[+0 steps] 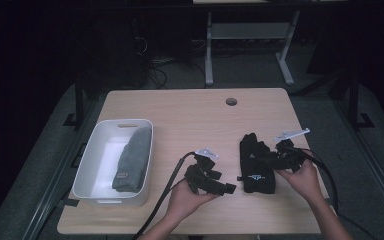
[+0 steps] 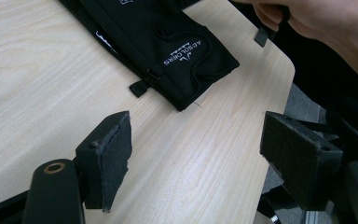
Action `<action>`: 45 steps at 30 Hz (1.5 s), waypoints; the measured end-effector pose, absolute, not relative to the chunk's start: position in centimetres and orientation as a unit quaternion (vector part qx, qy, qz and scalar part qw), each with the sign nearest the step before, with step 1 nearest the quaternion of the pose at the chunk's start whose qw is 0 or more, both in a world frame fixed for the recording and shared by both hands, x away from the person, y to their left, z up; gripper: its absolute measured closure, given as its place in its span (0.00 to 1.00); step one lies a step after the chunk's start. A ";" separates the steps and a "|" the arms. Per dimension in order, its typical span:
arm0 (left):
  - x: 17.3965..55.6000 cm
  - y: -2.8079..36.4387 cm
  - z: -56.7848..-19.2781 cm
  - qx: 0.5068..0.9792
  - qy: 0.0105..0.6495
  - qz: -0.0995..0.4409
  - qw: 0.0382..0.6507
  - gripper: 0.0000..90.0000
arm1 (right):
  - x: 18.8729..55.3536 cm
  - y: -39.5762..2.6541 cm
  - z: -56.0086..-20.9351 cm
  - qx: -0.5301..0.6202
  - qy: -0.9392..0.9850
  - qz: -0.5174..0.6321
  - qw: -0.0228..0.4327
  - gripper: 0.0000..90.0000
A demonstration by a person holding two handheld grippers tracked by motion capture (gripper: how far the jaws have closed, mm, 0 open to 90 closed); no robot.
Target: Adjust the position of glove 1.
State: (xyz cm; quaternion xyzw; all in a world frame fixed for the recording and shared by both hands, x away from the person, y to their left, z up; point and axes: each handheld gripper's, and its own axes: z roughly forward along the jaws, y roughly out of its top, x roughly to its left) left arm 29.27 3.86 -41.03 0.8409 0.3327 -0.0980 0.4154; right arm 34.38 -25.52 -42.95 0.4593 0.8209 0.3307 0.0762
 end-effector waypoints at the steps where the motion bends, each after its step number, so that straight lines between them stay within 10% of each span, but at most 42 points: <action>1: 29.3 3.8 -41.0 0.840 0.334 -0.098 0.416 0.27 | 34.5 -25.7 -42.9 0.467 0.817 0.329 0.076 0.55; 29: 29.1 3.9 -40.8 0.844 0.327 -0.092 0.415 0.27 | 39.4 -27.1 -45.3 0.542 0.780 0.308 0.054 0.52; 45: 29.1 4.0 -41.1 0.844 0.331 -0.090 0.412 0.28 | 38.7 -26.8 -45.3 0.542 0.781 0.310 0.027 0.82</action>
